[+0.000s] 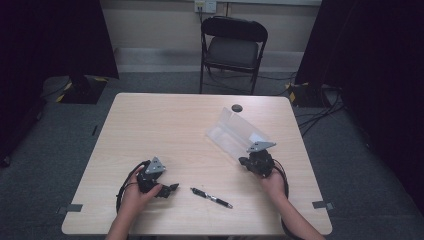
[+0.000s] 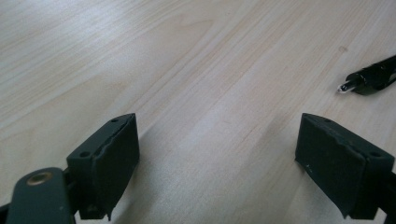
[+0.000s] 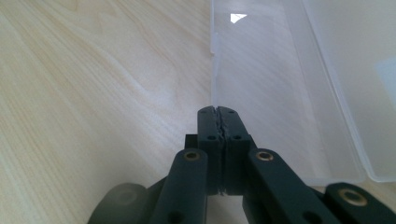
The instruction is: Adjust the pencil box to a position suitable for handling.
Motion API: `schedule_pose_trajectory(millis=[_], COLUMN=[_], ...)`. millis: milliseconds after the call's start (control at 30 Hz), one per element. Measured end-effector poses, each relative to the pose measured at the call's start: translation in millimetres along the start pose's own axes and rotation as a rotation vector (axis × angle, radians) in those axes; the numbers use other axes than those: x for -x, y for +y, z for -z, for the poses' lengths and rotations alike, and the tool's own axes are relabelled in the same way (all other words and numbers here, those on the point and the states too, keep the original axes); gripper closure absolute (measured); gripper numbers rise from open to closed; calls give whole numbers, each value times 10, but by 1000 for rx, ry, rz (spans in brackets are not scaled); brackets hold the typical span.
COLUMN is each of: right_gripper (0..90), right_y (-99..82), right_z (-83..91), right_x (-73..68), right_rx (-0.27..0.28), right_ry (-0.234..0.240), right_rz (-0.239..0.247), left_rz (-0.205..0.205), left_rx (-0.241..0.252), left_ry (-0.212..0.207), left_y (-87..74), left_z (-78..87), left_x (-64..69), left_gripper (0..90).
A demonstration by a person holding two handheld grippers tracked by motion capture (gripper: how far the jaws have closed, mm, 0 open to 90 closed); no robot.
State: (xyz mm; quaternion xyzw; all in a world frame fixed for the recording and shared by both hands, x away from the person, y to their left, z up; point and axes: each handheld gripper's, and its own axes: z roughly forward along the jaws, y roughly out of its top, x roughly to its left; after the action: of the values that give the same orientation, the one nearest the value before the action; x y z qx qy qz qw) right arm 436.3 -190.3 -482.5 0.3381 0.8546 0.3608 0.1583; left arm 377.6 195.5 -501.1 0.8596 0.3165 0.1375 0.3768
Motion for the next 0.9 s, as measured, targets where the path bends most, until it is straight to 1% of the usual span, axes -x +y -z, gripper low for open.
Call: schedule_pose_trajectory(millis=[67, 133, 267, 367, 433, 500, 600, 667, 700, 767, 800, 900], right_gripper=[887, 887, 887, 887, 885, 885, 883, 883, 882, 881, 880, 879], right_y=[-27, -38, -86, -109, -133, -147, -170, -176, -183, -198, -206, -229], right_z=[27, 40, 100, 121, 150, 167, 201, 207, 218, 226, 236, 255], right_x=[-21, -31, -77, -99, -134, -159, -218, -226, -238, -246, -255, -267], right_rx=[-1, -5, -7, -9, -14, -10, -20, -18, -24, -17, -21, -18], right_ry=[-1, -1, 11, 15, 19, 28, 26, 30, 32, 37, 38, 45], right_rz=[8, 5, 15, 15, 5, 10, 28, 34, 30, 31, 22, 15], left_rz=[4, 5, 4, 5, 2, 5, 2, 2, 3, 1, 3, 5], left_rx=[3, 3, 3, 3, 1, 3, 1, 1, 3, 0, 3, 3], left_ry=[1, 0, 0, 0, 0, 1, 0, 0, 1, 0, 1, 0], left_y=[0, -1, 0, -1, 0, -1, 0, 0, -1, 0, -1, -1], left_z=[-2, -2, -2, -2, -1, -2, -1, -1, -2, 0, -2, -2], left_x=[2, 3, 2, 3, 1, 3, 2, 1, 2, 1, 2, 3], left_gripper=[133, 134, 134, 134, 134, 134, 134, 134, 134, 134, 134, 134])
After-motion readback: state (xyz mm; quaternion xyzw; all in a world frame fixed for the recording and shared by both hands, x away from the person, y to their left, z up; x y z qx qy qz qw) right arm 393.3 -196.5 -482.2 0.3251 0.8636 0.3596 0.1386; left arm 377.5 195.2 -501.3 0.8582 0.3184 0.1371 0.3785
